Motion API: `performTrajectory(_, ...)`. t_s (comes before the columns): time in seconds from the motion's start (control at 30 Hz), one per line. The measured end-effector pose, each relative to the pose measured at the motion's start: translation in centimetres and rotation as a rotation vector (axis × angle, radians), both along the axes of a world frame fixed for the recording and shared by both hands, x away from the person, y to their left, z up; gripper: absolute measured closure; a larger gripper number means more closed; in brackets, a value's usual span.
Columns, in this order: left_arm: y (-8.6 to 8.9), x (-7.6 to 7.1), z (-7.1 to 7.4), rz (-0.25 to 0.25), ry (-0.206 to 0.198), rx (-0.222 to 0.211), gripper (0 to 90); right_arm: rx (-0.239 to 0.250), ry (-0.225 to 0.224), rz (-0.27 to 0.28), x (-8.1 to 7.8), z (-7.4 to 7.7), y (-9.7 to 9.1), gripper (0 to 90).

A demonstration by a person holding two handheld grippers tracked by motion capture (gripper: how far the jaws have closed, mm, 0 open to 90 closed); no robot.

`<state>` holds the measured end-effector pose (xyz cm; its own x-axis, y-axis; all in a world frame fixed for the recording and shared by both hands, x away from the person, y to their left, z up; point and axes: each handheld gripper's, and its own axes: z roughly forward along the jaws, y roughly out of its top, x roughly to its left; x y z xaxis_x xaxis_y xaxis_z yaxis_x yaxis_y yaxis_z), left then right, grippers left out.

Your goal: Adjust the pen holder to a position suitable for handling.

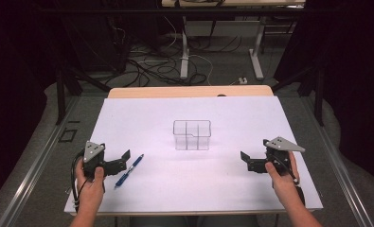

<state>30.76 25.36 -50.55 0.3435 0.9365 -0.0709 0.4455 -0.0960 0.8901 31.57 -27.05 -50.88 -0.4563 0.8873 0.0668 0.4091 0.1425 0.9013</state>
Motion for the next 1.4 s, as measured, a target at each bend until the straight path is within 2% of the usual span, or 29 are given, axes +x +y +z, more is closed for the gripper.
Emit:
performTrajectory(0.13, 0.1, -0.1, 0.1, 0.000, 0.003, -0.005, 3.9, -0.016, 0.007, 0.002, 0.1, -0.2, 0.1, 0.0)
performTrajectory(0.2, 0.1, -0.2, 0.2, -0.001, 0.003, -0.012, 3.9, -0.042, 0.002, 0.003, 0.1, -0.2, 0.1, 0.0)
performTrajectory(0.3, 0.0, -0.2, 0.4, -0.013, 0.016, -0.005, 1.6, -0.029, 0.013, 0.006, 0.1, -0.3, 0.2, 0.0)
performTrajectory(0.33, 0.0, -0.3, 0.6, -0.040, 0.030, -0.002, 0.6, -0.033, 0.007, 0.001, 0.1, -0.4, 0.1, 0.0)
performTrajectory(0.4, -0.1, -0.4, 0.8, -0.050, 0.032, -0.001, 0.2, -0.028, 0.010, 0.006, 0.1, -0.4, 0.1, 0.0)
performTrajectory(0.47, -0.3, -0.4, 1.0, -0.061, 0.039, 0.015, 0.2, -0.030, 0.013, 0.006, 0.1, -0.3, 0.0, 0.0)
performTrajectory(0.5, -0.6, -0.4, 1.3, -0.070, 0.058, 0.053, 0.3, -0.031, 0.011, 0.003, 0.1, -0.3, 0.0, 0.0)
performTrajectory(0.53, -0.6, -0.4, 1.3, -0.070, 0.058, 0.053, 0.3, -0.031, 0.011, 0.003, 0.1, -0.3, 0.0, 0.0)
performTrajectory(0.6, -1.0, -0.3, 1.6, -0.083, 0.083, 0.093, 0.3, -0.019, 0.015, 0.006, 0.2, -0.4, -0.1, 0.0)
performTrajectory(0.63, -1.0, -0.3, 1.6, -0.083, 0.083, 0.093, 0.6, -0.019, 0.015, 0.006, 0.2, -0.4, -0.1, 0.0)
performTrajectory(0.67, -1.1, -0.2, 1.8, -0.095, 0.101, 0.109, 1.3, -0.018, 0.015, 0.007, 0.1, -0.3, -0.1, 0.0)
performTrajectory(0.8, -1.4, -0.1, 2.1, -0.099, 0.120, 0.135, 7.1, -0.016, 0.014, 0.005, 0.1, -0.2, -0.1, 0.0)
performTrajectory(0.87, -1.6, -0.1, 2.2, -0.112, 0.116, 0.163, 8.4, -0.015, 0.012, -0.006, 0.1, -0.2, -0.1, 0.0)
performTrajectory(0.97, -1.6, 0.1, 2.5, -0.132, 0.128, 0.169, 11.2, -0.013, 0.018, -0.013, 0.1, -0.2, -0.2, 0.0)
performTrajectory(1.0, -1.5, 0.1, 2.6, -0.136, 0.129, 0.179, 15.9, -0.015, 0.017, -0.016, 0.1, -0.2, -0.2, 0.0)
performTrajectory(1.1, -1.4, 0.3, 3.0, -0.134, 0.143, 0.176, 15.9, -0.017, 0.013, -0.021, 0.2, -0.1, -0.3, 0.3)
performTrajectory(1.2, -1.2, 0.5, 3.3, -0.151, 0.171, 0.196, 18.6, -0.013, 0.019, -0.024, 0.3, -0.2, -0.3, 0.8)
performTrajectory(1.27, -1.1, 0.7, 3.6, -0.162, 0.185, 0.212, 24.3, -0.019, 0.030, -0.028, 0.6, -0.4, -0.2, 1.1)
performTrajectory(1.37, -1.2, 1.1, 4.1, -0.184, 0.236, 0.232, 29.0, -0.014, 0.034, -0.020, 0.6, -0.5, -0.1, 1.7)
performTrajectory(1.4, -1.2, 1.2, 4.1, -0.183, 0.238, 0.239, 30.2, -0.013, 0.034, -0.020, 0.6, -0.4, -0.1, 1.8)
